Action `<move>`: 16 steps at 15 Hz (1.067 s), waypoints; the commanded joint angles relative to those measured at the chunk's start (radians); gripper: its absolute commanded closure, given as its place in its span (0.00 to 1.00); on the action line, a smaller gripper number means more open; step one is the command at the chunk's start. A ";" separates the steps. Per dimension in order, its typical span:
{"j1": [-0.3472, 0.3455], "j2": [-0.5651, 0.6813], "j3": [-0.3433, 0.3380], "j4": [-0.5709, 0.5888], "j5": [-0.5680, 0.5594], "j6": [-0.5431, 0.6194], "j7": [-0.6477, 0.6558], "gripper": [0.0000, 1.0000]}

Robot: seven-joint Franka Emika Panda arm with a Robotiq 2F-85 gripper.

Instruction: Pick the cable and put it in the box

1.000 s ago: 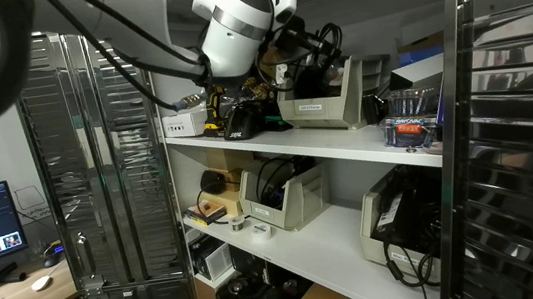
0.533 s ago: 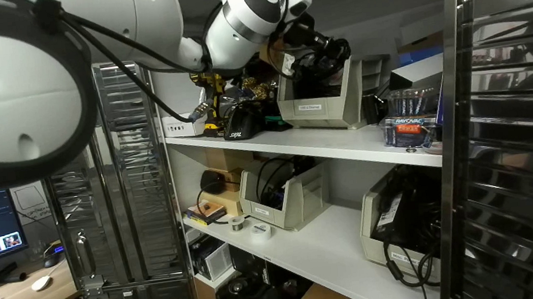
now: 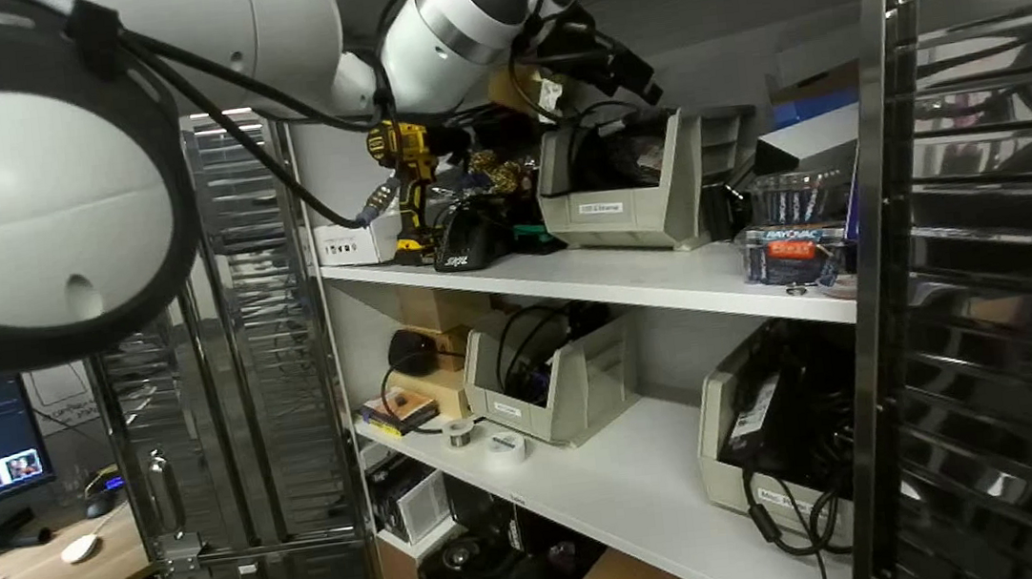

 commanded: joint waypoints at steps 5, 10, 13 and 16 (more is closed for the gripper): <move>-0.096 -0.191 0.212 -0.284 0.183 -0.032 -0.287 0.00; -0.191 -0.328 0.323 -0.522 0.327 -0.098 -0.438 0.00; -0.222 -0.406 0.328 -0.673 0.319 -0.096 -0.483 0.00; -0.242 -0.481 0.321 -0.834 0.310 -0.090 -0.504 0.00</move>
